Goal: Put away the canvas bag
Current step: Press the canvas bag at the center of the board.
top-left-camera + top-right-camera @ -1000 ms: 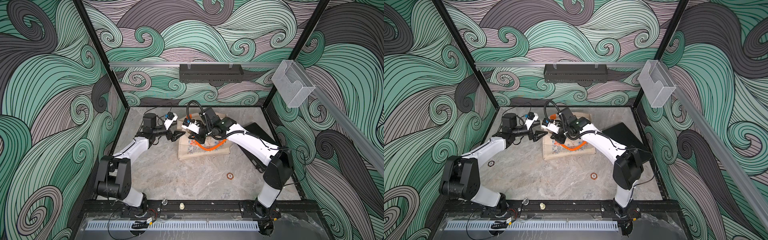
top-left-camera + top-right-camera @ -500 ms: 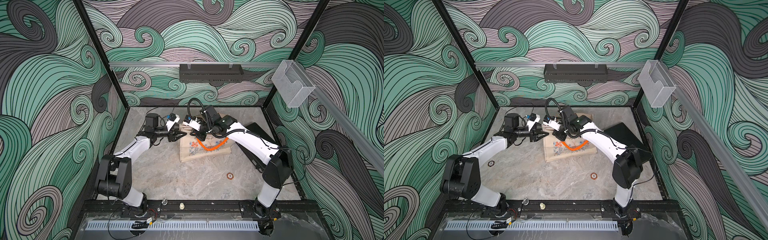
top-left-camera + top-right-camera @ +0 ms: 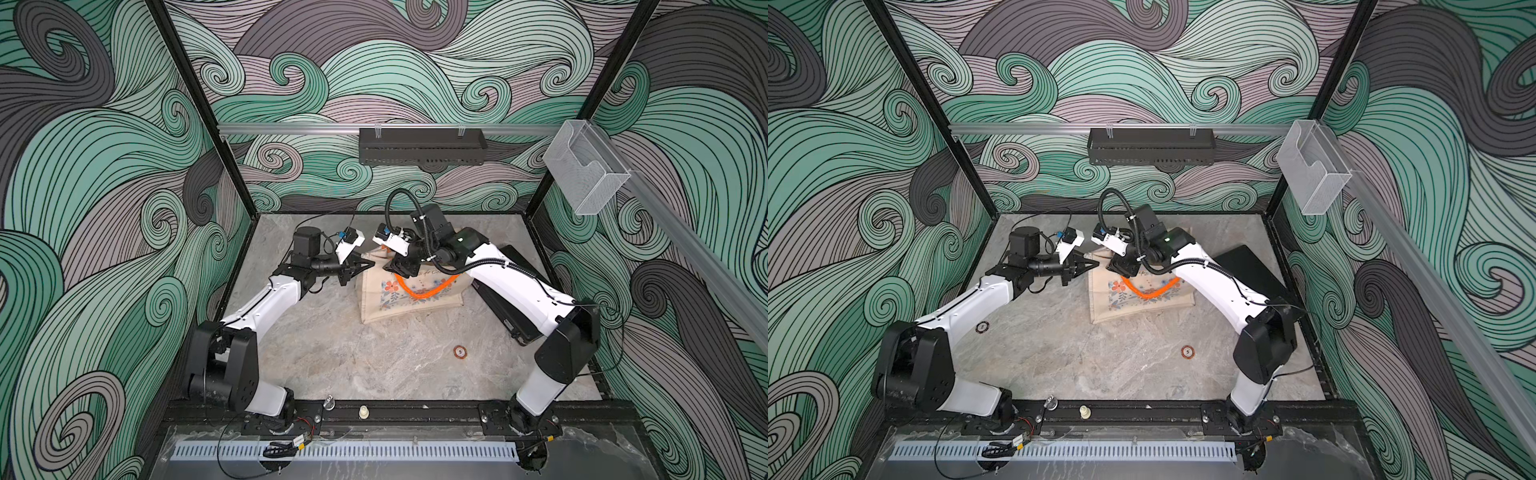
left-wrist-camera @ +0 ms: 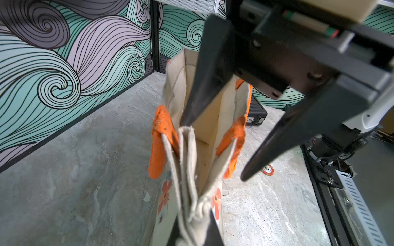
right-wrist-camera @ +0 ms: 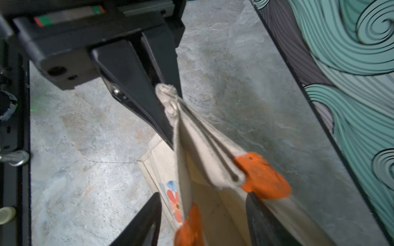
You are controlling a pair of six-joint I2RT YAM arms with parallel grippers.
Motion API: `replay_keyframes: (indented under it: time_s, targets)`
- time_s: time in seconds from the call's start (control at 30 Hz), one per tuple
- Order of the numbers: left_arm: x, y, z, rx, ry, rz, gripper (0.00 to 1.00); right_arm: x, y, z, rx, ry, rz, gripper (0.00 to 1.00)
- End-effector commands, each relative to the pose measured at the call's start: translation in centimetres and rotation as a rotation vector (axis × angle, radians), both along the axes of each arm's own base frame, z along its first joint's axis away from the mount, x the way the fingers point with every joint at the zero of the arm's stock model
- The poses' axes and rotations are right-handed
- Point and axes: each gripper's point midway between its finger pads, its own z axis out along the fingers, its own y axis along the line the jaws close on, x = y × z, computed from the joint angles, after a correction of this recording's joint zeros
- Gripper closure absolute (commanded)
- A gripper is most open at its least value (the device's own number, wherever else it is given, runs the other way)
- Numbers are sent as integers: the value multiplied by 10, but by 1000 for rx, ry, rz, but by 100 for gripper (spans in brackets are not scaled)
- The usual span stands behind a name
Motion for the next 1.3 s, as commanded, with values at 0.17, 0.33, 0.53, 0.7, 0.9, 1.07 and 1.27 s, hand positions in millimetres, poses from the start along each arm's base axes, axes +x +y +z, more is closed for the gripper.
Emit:
replay_keyframes:
  time_s: [0.17, 0.33, 0.53, 0.7, 0.9, 1.07, 1.27]
  targets:
    - [-22, -5, 19, -3, -61, -74, 100, -1, 3, 12, -80, 28, 138, 20]
    - [-15, -1, 14, 40, -53, -30, 100, -10, 12, 6, -75, 131, 195, 22]
    - [-20, -2, 16, 40, -36, -56, 100, -10, 11, 7, -57, 207, 179, 16]
    - [-19, -1, 11, 55, -21, -49, 100, -7, 17, 42, 94, 273, 180, 15]
    - [-23, -1, 22, 44, -43, -59, 100, -5, 21, 13, 6, 266, 188, 5]
    - [-25, 1, 26, 51, -54, -55, 100, 6, 20, -4, -52, 247, 173, 5]
    - [-24, 6, 26, 68, -67, -37, 100, 18, 12, -25, -92, 260, 157, 9]
